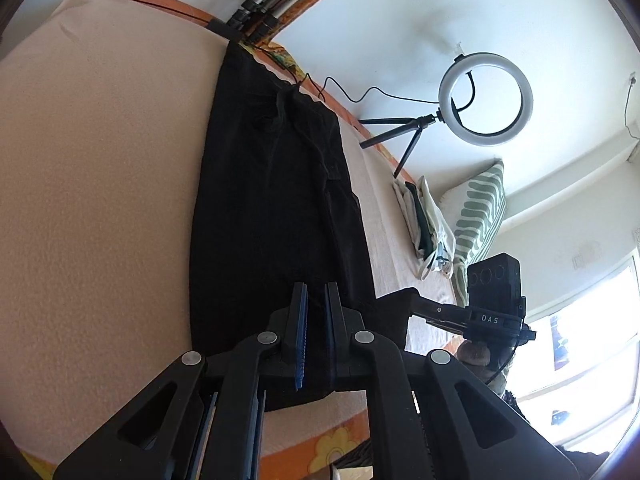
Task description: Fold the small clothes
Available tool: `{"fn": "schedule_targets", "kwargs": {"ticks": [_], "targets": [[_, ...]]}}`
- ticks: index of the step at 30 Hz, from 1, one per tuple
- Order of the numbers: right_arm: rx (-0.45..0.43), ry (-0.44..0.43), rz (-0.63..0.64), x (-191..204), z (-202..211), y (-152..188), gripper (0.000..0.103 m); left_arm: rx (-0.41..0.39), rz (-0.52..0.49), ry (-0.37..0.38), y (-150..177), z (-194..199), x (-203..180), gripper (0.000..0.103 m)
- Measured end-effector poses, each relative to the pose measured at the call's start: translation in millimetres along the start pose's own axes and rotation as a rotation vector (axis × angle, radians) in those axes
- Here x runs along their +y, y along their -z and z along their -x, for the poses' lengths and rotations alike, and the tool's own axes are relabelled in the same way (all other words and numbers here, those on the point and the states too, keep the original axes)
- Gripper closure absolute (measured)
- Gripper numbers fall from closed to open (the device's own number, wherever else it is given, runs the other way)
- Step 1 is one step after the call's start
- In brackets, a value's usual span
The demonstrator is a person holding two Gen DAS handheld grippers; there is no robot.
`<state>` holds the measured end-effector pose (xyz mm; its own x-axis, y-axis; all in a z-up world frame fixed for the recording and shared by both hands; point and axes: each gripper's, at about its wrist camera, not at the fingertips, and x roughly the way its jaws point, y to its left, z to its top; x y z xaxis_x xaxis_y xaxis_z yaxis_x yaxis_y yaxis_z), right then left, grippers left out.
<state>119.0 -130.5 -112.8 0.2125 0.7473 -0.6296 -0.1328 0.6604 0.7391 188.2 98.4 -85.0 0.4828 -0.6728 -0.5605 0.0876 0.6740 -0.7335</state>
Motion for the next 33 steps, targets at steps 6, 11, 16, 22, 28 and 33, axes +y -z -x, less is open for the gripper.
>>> {"fn": "schedule_targets", "kwargs": {"ticks": [6,11,16,22,28,33], "targets": [[0.026,0.015,-0.054,-20.3,-20.6,-28.0,0.097,-0.001,-0.016,-0.058,-21.2,-17.5,7.7,0.097],[0.052,0.012,-0.063,-25.0,-28.2,-28.9,0.097,0.072,-0.067,-0.064,-14.9,-24.0,5.5,0.075],[0.058,0.003,-0.077,-28.7,-26.9,-27.2,0.097,0.105,-0.202,-0.134,-1.7,-36.5,-12.8,0.073],[0.058,0.014,-0.055,-22.6,-27.9,-26.2,0.097,0.136,-0.287,-0.222,7.7,-55.2,-18.9,0.073],[0.059,0.021,-0.052,-18.6,-31.8,-29.1,0.097,0.107,-0.398,-0.299,18.2,-54.8,-29.8,0.087],[0.066,0.013,-0.042,-15.3,-34.0,-30.1,0.097,0.087,-0.454,-0.367,17.7,-53.9,-35.8,0.071]]}}
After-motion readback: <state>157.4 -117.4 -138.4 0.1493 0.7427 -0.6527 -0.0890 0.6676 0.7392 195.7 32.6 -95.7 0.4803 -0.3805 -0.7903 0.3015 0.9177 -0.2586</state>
